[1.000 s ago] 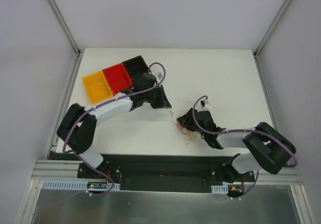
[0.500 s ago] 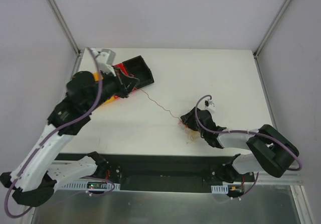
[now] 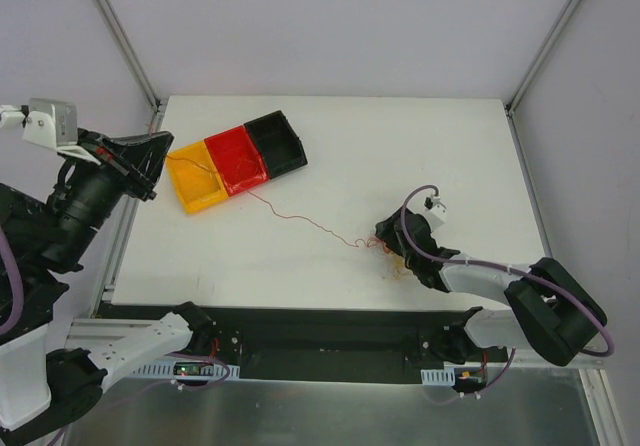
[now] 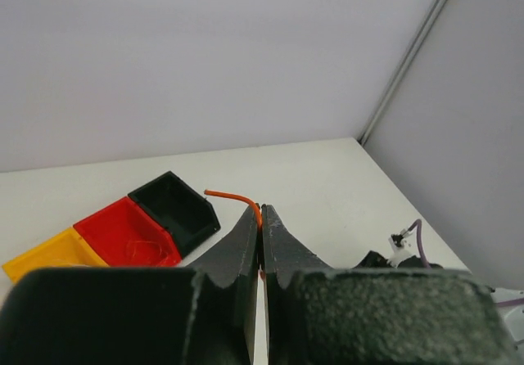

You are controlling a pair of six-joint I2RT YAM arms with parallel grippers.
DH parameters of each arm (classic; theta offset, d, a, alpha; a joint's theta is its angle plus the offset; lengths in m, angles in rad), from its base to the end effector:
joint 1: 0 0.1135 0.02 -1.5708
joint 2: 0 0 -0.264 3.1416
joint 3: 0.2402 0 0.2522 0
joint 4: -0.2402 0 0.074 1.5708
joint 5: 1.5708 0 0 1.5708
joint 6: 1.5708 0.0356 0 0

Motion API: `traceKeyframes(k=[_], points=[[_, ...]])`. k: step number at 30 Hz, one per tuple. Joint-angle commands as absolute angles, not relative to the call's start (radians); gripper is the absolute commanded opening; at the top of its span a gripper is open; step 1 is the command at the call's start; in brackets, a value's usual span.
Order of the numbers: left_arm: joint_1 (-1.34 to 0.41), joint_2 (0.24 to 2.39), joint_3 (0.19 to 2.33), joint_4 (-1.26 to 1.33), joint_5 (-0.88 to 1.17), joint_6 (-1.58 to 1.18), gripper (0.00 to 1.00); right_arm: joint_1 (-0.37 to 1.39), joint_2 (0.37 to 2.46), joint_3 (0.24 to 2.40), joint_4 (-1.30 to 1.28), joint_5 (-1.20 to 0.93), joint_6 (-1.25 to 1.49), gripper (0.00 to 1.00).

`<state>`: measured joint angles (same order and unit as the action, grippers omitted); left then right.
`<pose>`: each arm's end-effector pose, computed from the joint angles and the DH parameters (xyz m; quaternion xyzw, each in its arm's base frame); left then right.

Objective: Untangle the cables

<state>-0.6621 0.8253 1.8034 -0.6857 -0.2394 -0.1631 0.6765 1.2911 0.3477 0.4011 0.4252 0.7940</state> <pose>0.0304 -0.0130 0.5755 0.0534 0.5976 -0.2543 0.7585 0.1890 0.1330 0.1492 0.1536 0.8435 0.1863 0.4798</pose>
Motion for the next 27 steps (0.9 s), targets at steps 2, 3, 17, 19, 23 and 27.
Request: traceKeyframes(k=[2,3,17,19,23,27], points=[[-0.669,0.899,1.822,-0.775,-0.282,-0.094,0.00,0.644,1.286,0.385,0.315,0.469,0.805,0.61],[-0.669,0.903,1.844,-0.784,-0.310,-0.080,0.00,0.637,1.276,0.380,0.302,0.472,0.816,0.63],[-0.670,0.888,1.108,-0.691,0.038,-0.354,0.00,0.635,1.273,0.379,0.377,0.339,0.733,0.65],[-0.669,0.934,1.005,-0.606,0.112,-0.383,0.00,0.634,1.266,0.368,0.385,0.341,0.732,0.65],[-0.669,1.026,0.913,-0.461,0.222,-0.422,0.00,0.634,1.267,0.357,0.414,0.330,0.732,0.65],[-0.675,1.147,0.900,-0.399,0.281,-0.465,0.15,0.632,1.270,0.356,0.417,0.341,0.738,0.65]])
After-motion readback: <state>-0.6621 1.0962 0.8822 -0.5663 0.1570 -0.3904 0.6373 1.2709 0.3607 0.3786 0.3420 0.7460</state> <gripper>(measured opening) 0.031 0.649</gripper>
